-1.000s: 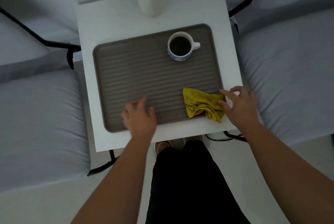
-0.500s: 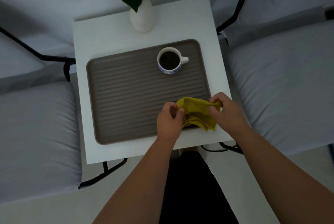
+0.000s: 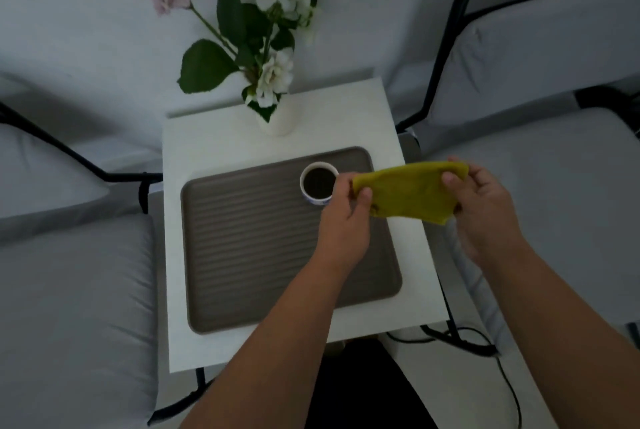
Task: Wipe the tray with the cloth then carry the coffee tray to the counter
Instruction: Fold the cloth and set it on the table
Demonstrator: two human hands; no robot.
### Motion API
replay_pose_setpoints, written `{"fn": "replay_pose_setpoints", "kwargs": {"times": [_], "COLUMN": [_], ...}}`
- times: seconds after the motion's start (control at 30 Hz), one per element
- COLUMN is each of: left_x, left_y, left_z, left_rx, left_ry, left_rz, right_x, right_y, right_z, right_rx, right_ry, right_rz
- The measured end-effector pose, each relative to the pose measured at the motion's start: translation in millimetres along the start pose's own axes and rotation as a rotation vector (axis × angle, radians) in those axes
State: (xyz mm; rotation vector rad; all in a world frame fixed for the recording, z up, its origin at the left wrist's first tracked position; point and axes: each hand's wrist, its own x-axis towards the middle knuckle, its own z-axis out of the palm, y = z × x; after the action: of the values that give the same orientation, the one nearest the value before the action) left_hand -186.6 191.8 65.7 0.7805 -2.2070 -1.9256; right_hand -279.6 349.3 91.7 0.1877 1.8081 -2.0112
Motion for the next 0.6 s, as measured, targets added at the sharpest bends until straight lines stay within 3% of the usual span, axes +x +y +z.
{"fn": "replay_pose_setpoints", "kwargs": {"times": [0.1,0.2,0.33,0.6], "left_x": [34,69,107,160], "left_y": [25,33,25,-2], "left_z": [1,2,1,-10], "left_rx": [0.213,0.288,0.303,0.415], "left_ry": [0.147,0.25,0.328,0.291], "left_rz": [0.257,0.334,0.25,0.019], "right_x": [30,63,100,169], "right_y": [-12,-13,3,30], "right_z": [19,39,60,79], "right_rx": [0.093,-0.032,-0.418,-0.816], "right_ry": [0.046,0.139,0.231,0.156], "right_rz": [-0.036,-0.183,-0.363,-0.329]}}
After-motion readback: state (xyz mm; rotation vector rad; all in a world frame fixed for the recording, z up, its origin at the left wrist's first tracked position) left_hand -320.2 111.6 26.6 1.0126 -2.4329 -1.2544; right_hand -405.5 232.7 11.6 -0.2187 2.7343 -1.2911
